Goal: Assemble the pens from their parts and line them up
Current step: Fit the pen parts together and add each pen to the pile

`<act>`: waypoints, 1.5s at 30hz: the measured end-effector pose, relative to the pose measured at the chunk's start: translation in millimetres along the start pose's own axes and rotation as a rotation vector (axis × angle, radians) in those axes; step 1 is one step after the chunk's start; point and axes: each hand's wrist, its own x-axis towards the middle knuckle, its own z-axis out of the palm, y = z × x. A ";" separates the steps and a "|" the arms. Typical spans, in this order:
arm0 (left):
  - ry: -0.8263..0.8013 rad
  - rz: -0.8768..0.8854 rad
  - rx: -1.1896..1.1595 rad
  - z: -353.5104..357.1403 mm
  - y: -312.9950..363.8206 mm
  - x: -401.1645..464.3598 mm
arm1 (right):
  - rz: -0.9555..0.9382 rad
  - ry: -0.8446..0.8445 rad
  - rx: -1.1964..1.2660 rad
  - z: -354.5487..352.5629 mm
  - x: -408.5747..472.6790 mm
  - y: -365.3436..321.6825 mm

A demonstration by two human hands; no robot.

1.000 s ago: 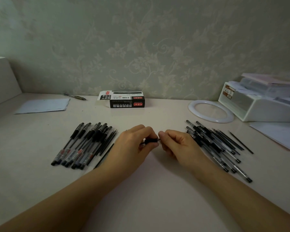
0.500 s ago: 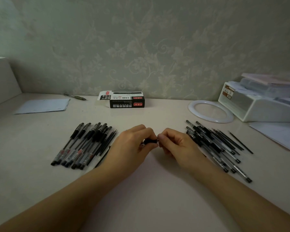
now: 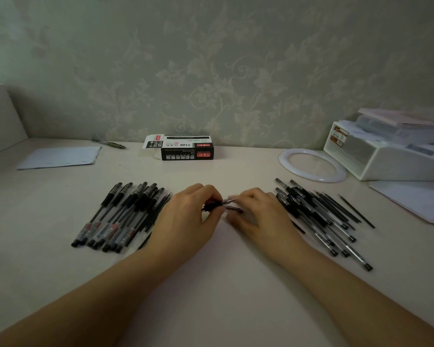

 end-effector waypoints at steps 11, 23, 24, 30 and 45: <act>-0.028 -0.036 0.004 0.2 -7.1 -0.6 | 0.052 -0.006 0.318 -6.9 -0.4 1.5; -0.067 0.006 -0.042 -1.1 -7.1 0.6 | 0.099 0.027 0.508 -7.4 1.5 7.3; -0.071 0.014 -0.049 -1.3 -6.4 0.8 | 0.090 0.021 0.512 -7.5 1.2 7.3; -0.116 0.036 -0.067 -0.9 -2.3 0.1 | 0.048 -0.038 0.591 -8.8 -1.0 5.1; -0.129 0.084 0.024 -6.8 1.3 1.3 | 0.161 0.009 0.846 -10.6 1.5 0.4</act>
